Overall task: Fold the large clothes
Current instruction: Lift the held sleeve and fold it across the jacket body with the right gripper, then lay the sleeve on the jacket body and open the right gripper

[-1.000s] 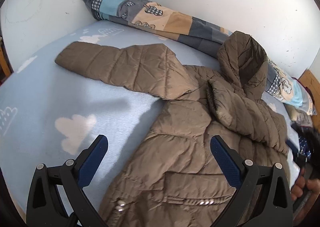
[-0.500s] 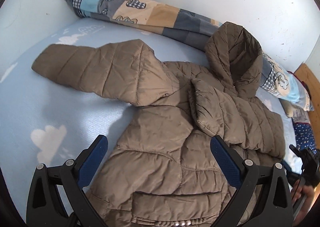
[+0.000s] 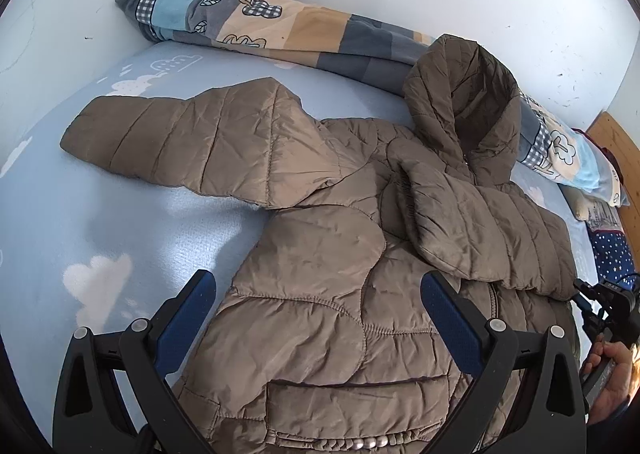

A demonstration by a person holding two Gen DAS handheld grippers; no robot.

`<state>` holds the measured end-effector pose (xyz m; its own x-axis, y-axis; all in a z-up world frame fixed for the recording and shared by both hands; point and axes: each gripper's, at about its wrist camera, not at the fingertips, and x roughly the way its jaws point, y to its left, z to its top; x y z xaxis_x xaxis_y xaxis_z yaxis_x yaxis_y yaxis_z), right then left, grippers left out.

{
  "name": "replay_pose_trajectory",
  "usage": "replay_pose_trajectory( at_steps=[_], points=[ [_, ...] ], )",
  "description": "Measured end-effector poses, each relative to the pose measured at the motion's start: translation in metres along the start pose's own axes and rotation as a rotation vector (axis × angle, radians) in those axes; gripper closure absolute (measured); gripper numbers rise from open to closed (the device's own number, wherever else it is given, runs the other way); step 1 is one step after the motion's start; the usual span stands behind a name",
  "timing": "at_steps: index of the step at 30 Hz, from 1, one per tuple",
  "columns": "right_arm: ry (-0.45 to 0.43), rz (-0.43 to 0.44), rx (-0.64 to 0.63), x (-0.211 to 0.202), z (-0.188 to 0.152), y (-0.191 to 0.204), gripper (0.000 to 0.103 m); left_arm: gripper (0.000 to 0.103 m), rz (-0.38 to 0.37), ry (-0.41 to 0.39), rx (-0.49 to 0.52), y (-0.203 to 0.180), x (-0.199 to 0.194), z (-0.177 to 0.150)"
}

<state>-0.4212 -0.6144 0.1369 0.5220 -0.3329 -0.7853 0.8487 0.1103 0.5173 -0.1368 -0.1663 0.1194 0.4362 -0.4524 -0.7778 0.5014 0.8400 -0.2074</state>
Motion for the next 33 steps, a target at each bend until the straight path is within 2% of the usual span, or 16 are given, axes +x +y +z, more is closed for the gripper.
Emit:
replay_pose_trajectory(
  at_steps=[5, 8, 11, 14, 16, 18, 20, 23, 27, 30, 33],
  points=[
    [0.030, -0.050, -0.022, -0.006, 0.001, -0.001, 0.079, 0.001, 0.004, -0.004, -0.012, 0.003, -0.002, 0.001],
    [-0.023, -0.087, -0.071, -0.028, -0.006, 0.015, 0.075, 0.001, 0.003, -0.004, -0.018, 0.003, -0.001, 0.000],
    [-0.093, -0.100, -0.200, -0.041, -0.017, 0.047, 0.071, 0.001, 0.004, 0.001, -0.010, 0.001, -0.001, -0.001],
    [-0.078, -0.106, -0.315, -0.022, -0.025, 0.073, 0.065, 0.001, 0.006, 0.001, -0.001, 0.001, -0.001, -0.002],
    [-0.099, -0.179, -0.393, 0.002, -0.027, 0.081, 0.065, 0.001, 0.011, -0.004, -0.005, 0.003, -0.002, -0.001],
    [-0.032, -0.256, -0.442, 0.034, -0.028, 0.078, 0.065, 0.001, 0.014, -0.007, -0.015, 0.007, -0.003, 0.000],
    [0.032, -0.296, -0.466, 0.056, -0.032, 0.074, 0.065, 0.001, 0.017, -0.006, -0.024, 0.011, -0.002, 0.001],
    [-0.044, -0.333, -0.471, 0.039, -0.037, 0.089, 0.065, 0.001, 0.019, -0.003, -0.035, 0.015, -0.003, 0.002],
    [-0.168, -0.259, -0.576, 0.025, -0.070, 0.142, 0.065, 0.001, 0.033, -0.008, -0.040, 0.020, -0.005, 0.002],
    [-0.096, -0.120, -0.682, 0.042, -0.111, 0.185, 0.061, 0.001, 0.039, -0.014, -0.050, 0.025, -0.008, 0.003],
    [-0.013, -0.083, -0.815, 0.075, -0.161, 0.222, 0.061, 0.001, 0.048, -0.018, -0.063, 0.031, -0.010, 0.004]
  ],
)
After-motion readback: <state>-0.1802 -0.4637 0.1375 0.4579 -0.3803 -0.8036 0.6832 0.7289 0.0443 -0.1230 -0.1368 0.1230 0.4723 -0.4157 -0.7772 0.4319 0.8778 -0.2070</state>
